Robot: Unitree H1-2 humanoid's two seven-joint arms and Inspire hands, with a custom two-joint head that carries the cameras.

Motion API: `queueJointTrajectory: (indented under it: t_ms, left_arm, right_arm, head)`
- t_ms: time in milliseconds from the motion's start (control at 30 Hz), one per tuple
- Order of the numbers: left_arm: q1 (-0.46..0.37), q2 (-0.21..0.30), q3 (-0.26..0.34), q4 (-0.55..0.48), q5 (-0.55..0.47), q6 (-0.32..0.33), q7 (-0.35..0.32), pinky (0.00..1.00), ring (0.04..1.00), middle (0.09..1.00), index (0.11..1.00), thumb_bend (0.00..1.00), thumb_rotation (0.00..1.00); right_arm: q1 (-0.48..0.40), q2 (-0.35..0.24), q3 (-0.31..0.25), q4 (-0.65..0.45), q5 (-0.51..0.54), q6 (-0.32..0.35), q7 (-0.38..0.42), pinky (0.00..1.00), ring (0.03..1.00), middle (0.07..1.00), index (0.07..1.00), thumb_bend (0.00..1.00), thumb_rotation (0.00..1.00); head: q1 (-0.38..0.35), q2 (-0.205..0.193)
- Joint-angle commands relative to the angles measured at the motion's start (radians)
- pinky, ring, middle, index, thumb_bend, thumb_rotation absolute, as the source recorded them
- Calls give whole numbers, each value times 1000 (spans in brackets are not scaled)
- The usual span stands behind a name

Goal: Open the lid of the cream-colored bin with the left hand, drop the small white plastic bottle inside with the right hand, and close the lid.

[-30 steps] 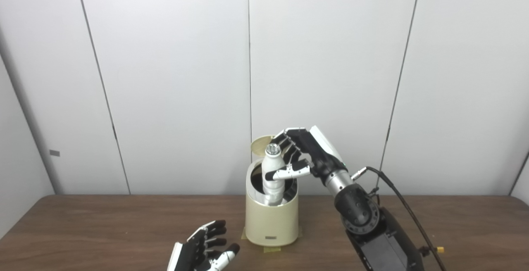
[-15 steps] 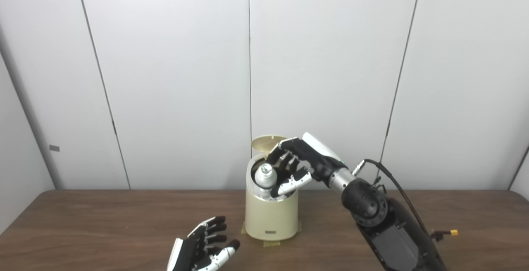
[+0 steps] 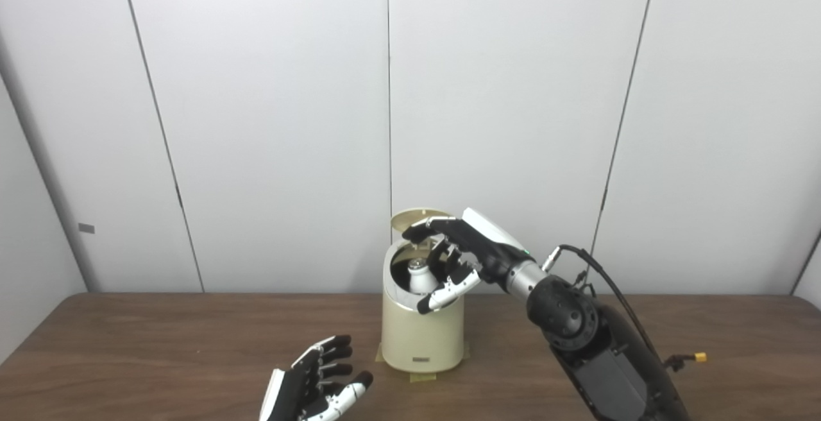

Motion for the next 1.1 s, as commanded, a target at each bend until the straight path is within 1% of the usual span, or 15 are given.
queueJointTrajectory:
  t_ms: [0, 67, 100, 167, 233, 267, 367, 467, 567, 767, 900, 967, 1033, 1067]
  left_arm:
    - [-39, -1, -1, -24, 9, -21, 10, 622, 717, 777, 802, 688, 207]
    - [-38, 0, -3, -28, 13, -17, 10, 614, 712, 775, 803, 682, 210]
    - [-37, 0, -3, -30, 12, -15, 9, 616, 718, 779, 803, 681, 215]
    - [-37, 1, -2, -32, 13, -10, 9, 629, 730, 786, 803, 679, 224]
    - [-38, 2, -2, -32, 14, -8, 9, 637, 735, 792, 806, 674, 230]
    - [-39, 4, -1, -30, 12, -12, 9, 637, 736, 792, 806, 673, 232]
    - [-41, 7, 0, -27, 9, -19, 7, 637, 735, 789, 805, 677, 225]
    - [-42, 9, 2, -27, 0, -25, 1, 620, 722, 784, 800, 675, 226]
    - [-42, 9, 3, -32, -1, -18, 1, 623, 721, 780, 798, 678, 225]
    - [-42, 11, 3, -33, -5, -27, -2, 624, 716, 777, 795, 682, 226]
    - [-41, 12, 3, -38, -2, -24, 0, 624, 717, 777, 795, 687, 236]
    - [-39, 9, 5, -45, -11, -21, -2, 628, 717, 777, 795, 687, 228]
    - [-39, 10, 6, -46, -13, -25, -3, 615, 713, 776, 795, 680, 211]
    - [-38, 11, 6, -48, -11, -25, -3, 614, 713, 776, 794, 683, 214]
  right_arm:
    - [-43, -13, -27, -52, 15, -4, -10, 436, 603, 758, 748, 917, 61]
    - [-30, -9, -53, -88, 51, 9, 1, 424, 586, 734, 737, 901, 51]
    - [-22, -9, -68, -113, 69, 18, 6, 403, 552, 704, 726, 886, 22]
    - [-5, -13, -92, -162, 95, 21, 6, 354, 477, 647, 701, 876, 8]
    - [10, -24, -114, -187, 124, -15, 6, 327, 421, 594, 674, 857, 1]
    - [20, -31, -126, -207, 133, -19, 4, 321, 411, 582, 668, 855, 0]
    - [54, -45, -159, -285, 147, 23, 2, 320, 407, 542, 638, 844, 45]
    - [91, -49, -195, -330, 172, 23, -11, 298, 387, 519, 616, 840, 84]
    - [134, -52, -229, -351, 184, 8, -33, 312, 392, 512, 598, 848, 116]
    - [224, -44, -296, -358, 254, -15, -59, 321, 406, 531, 609, 823, 71]
    - [272, -36, -312, -323, 280, -68, -85, 346, 419, 571, 633, 817, 59]
    - [298, -29, -318, -309, 298, -85, -96, 357, 433, 608, 653, 815, 52]
    - [325, -22, -319, -309, 309, -90, -105, 373, 449, 639, 681, 800, 55]
    - [338, -15, -321, -318, 319, -82, -106, 383, 457, 647, 688, 794, 58]
  head:
    - [1, -1]
    - [1, -1]
    - [1, -1]
    - [3, -4]
    - [3, -5]
    - [2, -6]
    - [-1, -6]
    - [-5, -7]
    - [-5, -7]
    - [-3, -4]
    - [0, -2]
    - [1, -1]
    - [3, -1]
    - [3, -1]
